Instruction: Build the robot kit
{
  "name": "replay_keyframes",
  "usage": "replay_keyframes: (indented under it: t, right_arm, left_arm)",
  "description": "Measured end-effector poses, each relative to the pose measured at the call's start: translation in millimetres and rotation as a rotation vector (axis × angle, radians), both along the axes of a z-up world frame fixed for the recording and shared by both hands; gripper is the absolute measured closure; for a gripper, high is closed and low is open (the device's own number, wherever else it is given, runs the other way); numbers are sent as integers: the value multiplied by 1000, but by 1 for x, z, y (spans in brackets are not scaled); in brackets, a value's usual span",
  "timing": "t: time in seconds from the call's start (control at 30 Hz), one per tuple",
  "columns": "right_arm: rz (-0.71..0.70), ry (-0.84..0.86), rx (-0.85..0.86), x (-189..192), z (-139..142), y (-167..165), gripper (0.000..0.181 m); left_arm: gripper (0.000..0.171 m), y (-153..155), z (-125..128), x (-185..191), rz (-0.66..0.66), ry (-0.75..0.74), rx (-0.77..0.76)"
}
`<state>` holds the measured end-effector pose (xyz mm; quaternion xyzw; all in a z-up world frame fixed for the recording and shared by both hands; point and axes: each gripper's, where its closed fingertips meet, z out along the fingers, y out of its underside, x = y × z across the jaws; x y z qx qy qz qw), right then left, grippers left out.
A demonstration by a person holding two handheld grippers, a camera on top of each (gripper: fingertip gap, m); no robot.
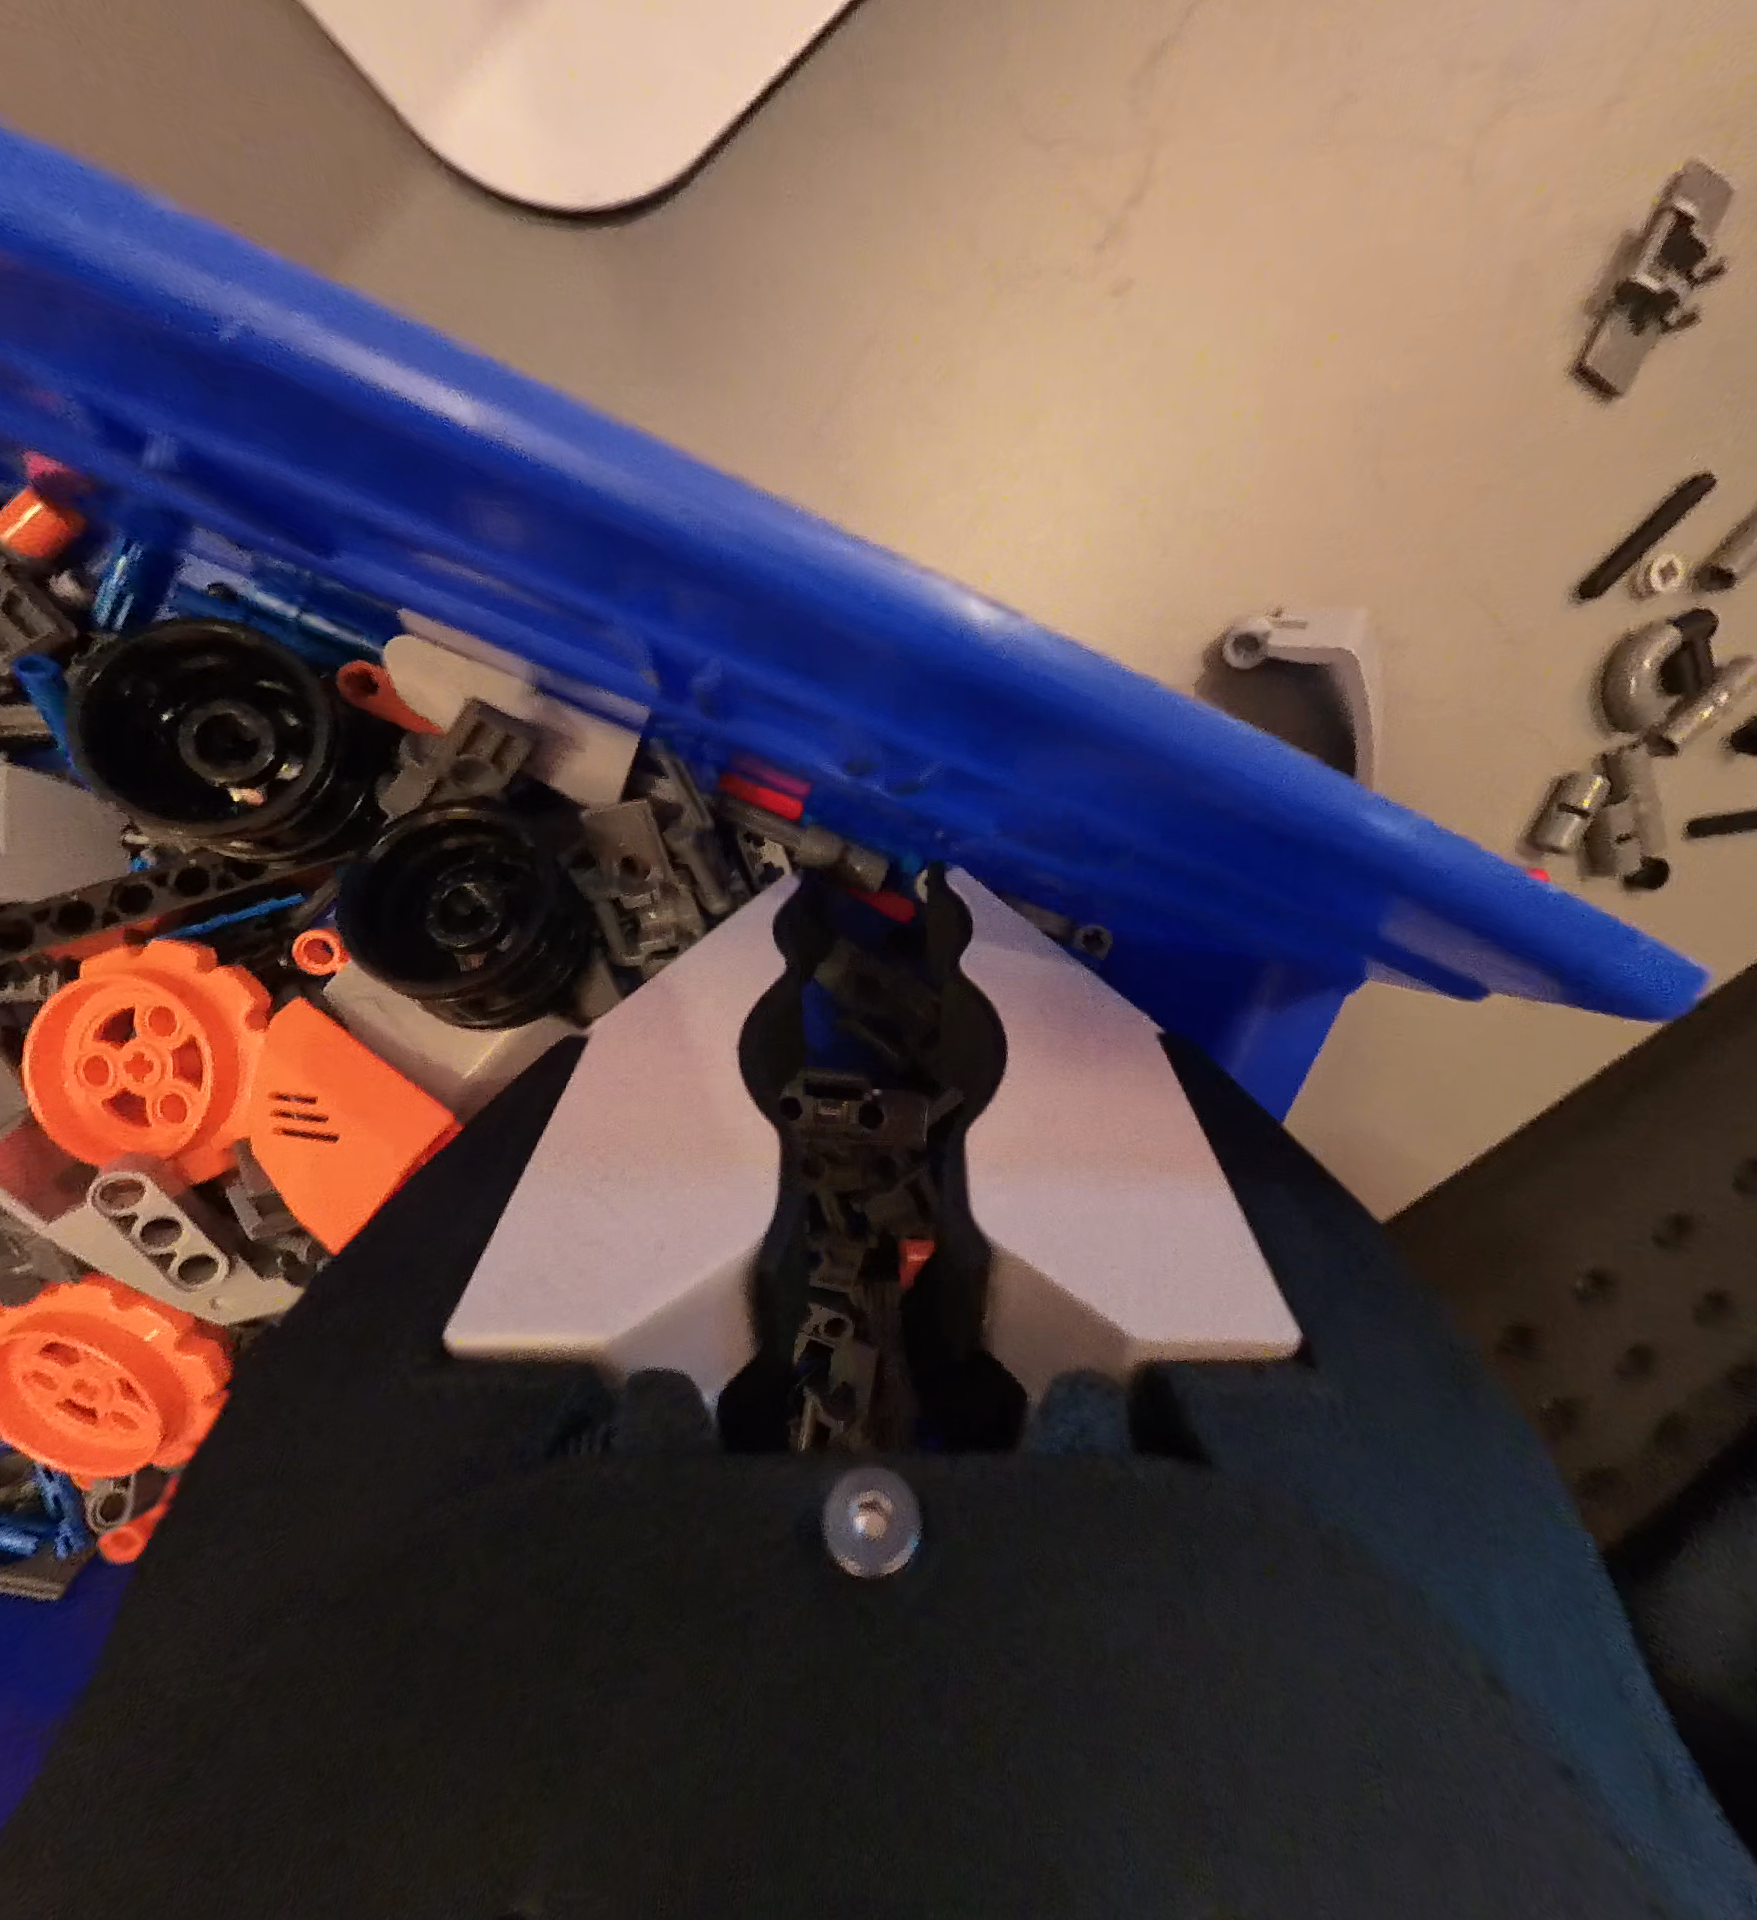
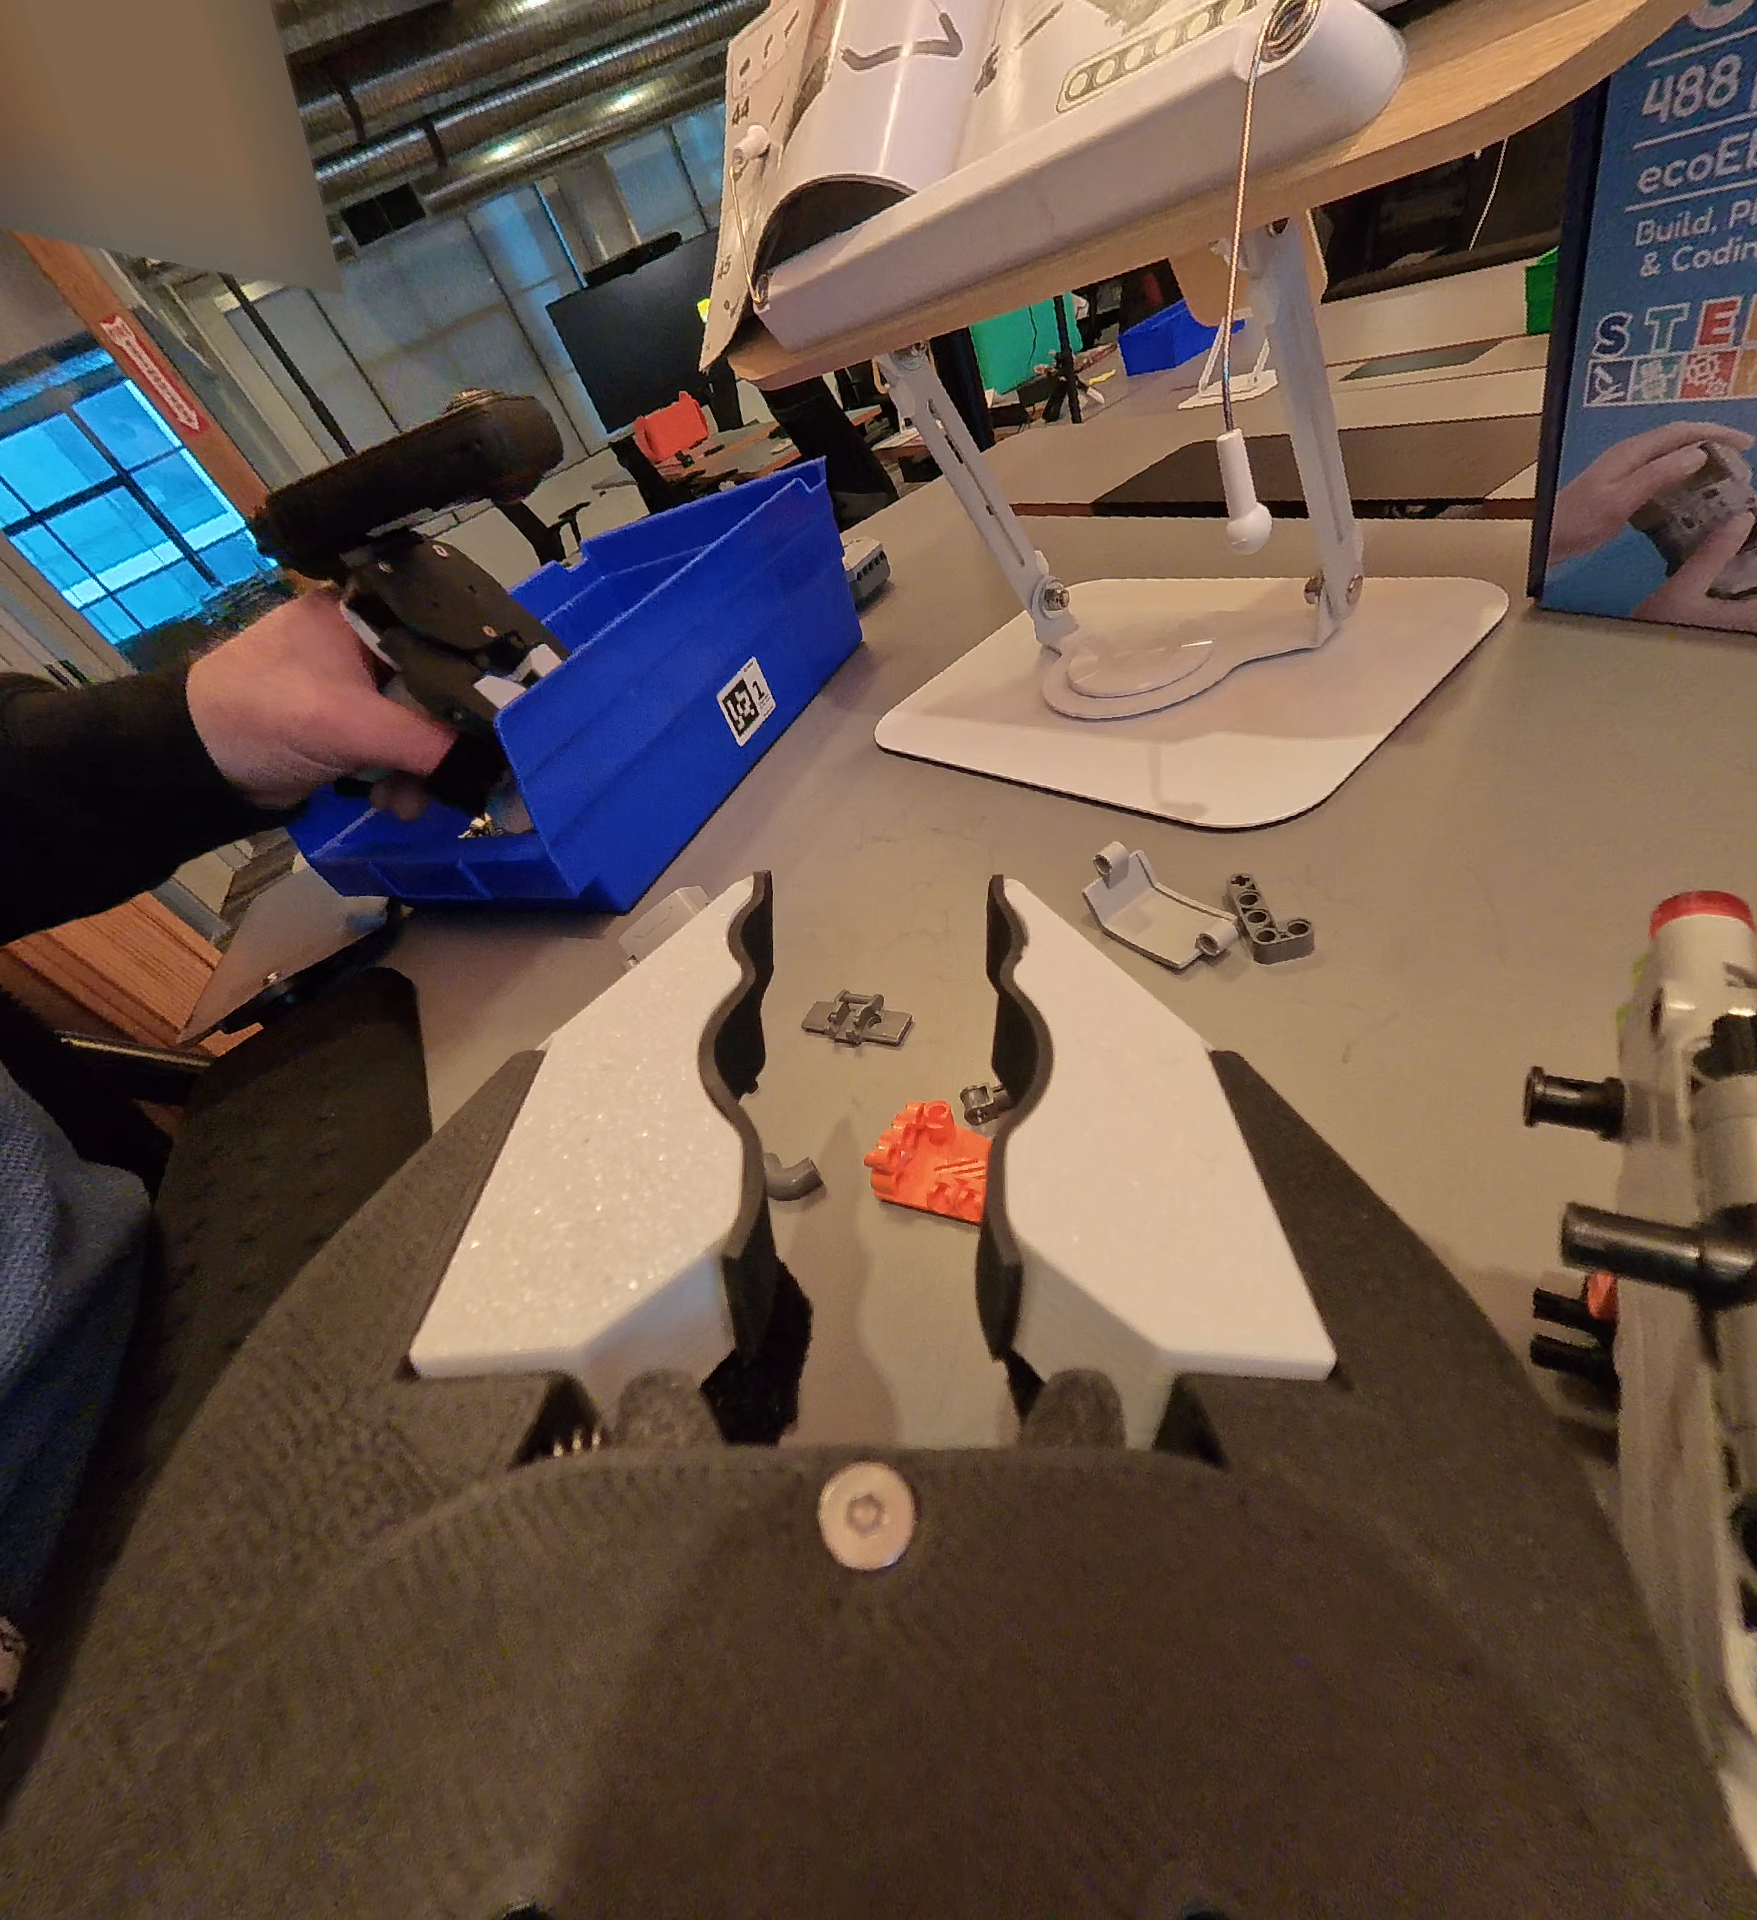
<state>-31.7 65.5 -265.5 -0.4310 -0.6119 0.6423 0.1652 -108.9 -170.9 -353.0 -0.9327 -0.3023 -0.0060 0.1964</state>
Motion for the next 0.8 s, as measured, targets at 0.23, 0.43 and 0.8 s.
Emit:
replay_keyframes:
  t: [0.23, 0.43, 0.8]
  right_arm:
    - [3, 1, -2, 0, 0, 0, 143]
    - [4, 3, -3, 0, 1, 0, 143]
    - [9, 5, -8, 1, 1, -1, 143]
  left_arm:
    - [157, 2, 0, -2, 48, -19, 32]
    - [164, -3, 0, -2, 62, -37, 51]
    - [166, -13, 35, 19, -40, -12, 83]
